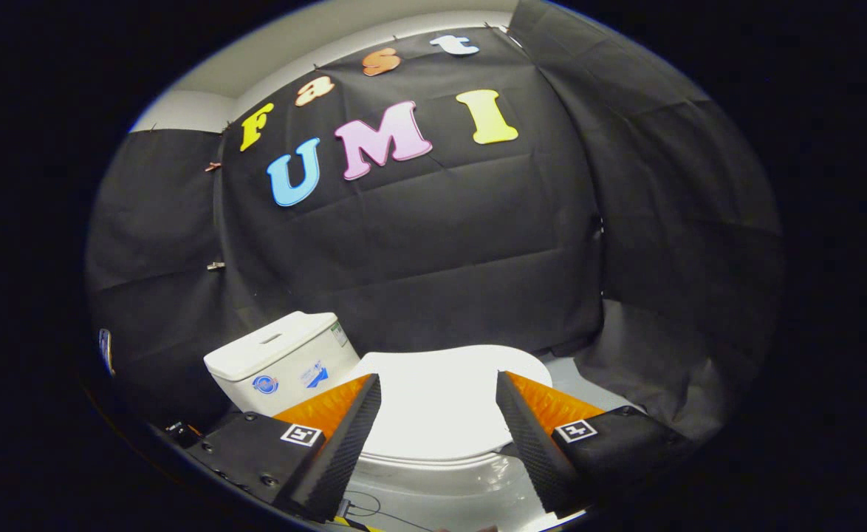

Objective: Open the toilet lid.

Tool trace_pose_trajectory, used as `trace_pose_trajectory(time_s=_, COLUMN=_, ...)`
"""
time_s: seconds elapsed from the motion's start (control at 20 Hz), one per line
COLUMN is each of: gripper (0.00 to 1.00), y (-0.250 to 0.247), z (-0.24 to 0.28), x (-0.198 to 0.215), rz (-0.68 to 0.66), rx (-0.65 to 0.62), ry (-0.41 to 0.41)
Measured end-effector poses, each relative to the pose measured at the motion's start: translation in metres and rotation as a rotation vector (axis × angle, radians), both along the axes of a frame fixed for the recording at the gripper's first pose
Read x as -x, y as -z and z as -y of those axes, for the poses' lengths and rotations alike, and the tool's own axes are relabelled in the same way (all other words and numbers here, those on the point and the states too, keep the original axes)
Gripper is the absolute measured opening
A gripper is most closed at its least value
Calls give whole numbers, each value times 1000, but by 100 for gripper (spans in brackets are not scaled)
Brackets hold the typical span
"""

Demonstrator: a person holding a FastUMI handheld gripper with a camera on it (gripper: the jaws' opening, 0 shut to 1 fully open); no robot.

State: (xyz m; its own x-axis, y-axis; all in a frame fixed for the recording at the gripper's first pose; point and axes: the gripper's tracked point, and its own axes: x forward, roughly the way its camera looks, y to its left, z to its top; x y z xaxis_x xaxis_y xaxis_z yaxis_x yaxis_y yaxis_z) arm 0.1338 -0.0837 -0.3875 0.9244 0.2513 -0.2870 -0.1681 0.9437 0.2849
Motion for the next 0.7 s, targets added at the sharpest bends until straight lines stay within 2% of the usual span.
trace_pose_trajectory(time_s=0.3, gripper=99, y=73, z=39, x=-19, rz=-191, rx=-125, ry=66)
trace_pose_trajectory(time_s=0.55, gripper=99, y=145, z=77, x=-28, rz=-399, rx=-237, ry=204)
trace_pose_trajectory(time_s=0.7, gripper=99, y=169, z=89, x=-29, rz=-493, rx=-348, ry=269)
